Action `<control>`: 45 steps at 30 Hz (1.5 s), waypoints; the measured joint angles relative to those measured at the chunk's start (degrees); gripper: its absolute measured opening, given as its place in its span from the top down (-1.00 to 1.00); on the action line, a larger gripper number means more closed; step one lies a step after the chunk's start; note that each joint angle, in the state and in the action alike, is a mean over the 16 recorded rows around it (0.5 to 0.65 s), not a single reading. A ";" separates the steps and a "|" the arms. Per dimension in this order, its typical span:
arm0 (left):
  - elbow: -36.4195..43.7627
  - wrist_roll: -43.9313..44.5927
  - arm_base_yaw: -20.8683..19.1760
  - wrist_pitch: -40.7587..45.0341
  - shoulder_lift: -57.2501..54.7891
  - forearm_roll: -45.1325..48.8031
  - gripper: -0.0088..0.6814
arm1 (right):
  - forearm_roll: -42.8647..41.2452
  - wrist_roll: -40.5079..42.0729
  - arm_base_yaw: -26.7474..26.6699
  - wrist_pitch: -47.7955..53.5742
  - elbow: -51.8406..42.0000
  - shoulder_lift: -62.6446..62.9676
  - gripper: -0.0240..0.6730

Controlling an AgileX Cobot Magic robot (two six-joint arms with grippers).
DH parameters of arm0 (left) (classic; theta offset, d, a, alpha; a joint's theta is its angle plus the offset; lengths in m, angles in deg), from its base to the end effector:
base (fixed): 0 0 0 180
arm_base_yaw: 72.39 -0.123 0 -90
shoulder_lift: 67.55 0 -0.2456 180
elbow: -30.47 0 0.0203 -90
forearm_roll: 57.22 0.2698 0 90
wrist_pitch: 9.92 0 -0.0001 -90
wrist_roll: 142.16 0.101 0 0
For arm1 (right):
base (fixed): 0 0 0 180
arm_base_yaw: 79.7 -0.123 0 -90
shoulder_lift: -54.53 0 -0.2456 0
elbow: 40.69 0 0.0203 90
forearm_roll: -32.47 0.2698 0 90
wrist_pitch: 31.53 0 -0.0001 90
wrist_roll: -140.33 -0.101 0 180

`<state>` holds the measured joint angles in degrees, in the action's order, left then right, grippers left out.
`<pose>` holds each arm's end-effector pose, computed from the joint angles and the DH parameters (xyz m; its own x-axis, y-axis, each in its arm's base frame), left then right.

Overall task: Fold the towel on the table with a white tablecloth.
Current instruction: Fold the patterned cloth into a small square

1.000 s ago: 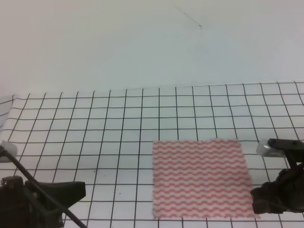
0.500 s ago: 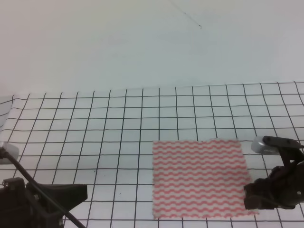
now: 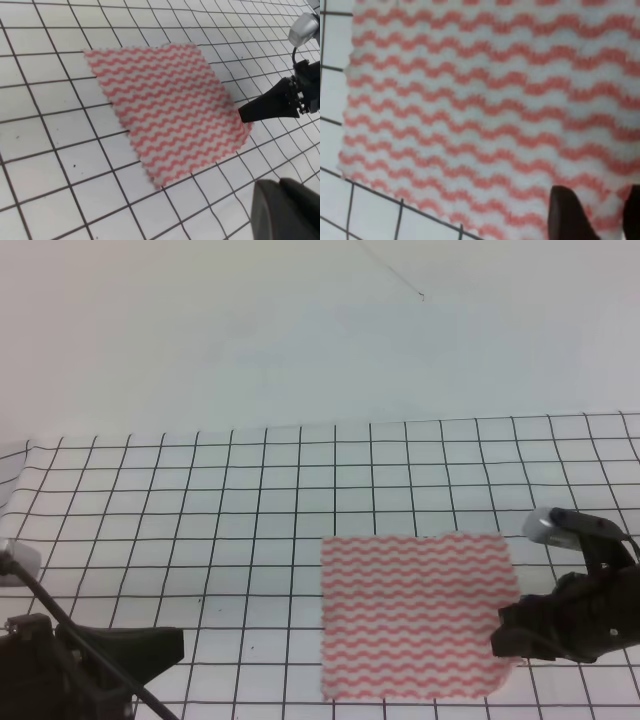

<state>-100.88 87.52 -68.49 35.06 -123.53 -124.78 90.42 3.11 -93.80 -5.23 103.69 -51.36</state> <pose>0.1860 -0.0789 0.2336 -0.6721 -0.0865 -0.7354 0.4721 0.7150 -0.5156 0.2708 0.1072 0.0750 -0.9464 -0.0343 -0.3211 -0.1753 0.8897 0.4216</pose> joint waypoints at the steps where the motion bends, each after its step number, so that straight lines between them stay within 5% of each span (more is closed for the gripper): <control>1: 0.00 0.01 0.00 0.00 0.00 0.06 0.98 | 0.72 0.70 0.00 -0.12 0.15 -0.04 0.30; 13: 0.00 0.08 0.01 0.03 0.06 1.26 0.98 | 2.71 6.71 0.03 0.95 4.16 -0.52 0.82; 20: 0.00 -0.15 0.01 0.33 0.04 2.41 0.98 | -6.73 2.01 0.10 5.13 6.06 1.45 0.91; 25: 0.00 -0.31 0.01 0.56 0.04 3.10 0.98 | -18.91 -7.67 0.18 9.32 6.31 3.34 0.81; 32: 0.00 -0.36 0.00 0.89 0.01 3.43 0.98 | -31.03 -19.26 0.22 12.15 5.96 4.20 0.41; 39: 0.00 -0.30 0.00 1.34 0.01 3.43 0.98 | -28.92 -20.67 0.23 11.17 5.64 1.66 0.05; 45: 0.00 -0.29 0.00 1.79 0.01 3.43 0.98 | -24.86 -18.64 0.26 9.79 5.66 -1.49 -0.04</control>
<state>-100.88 87.22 -68.49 36.84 -123.53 -121.34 65.56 -15.53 -93.54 4.56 109.35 -52.84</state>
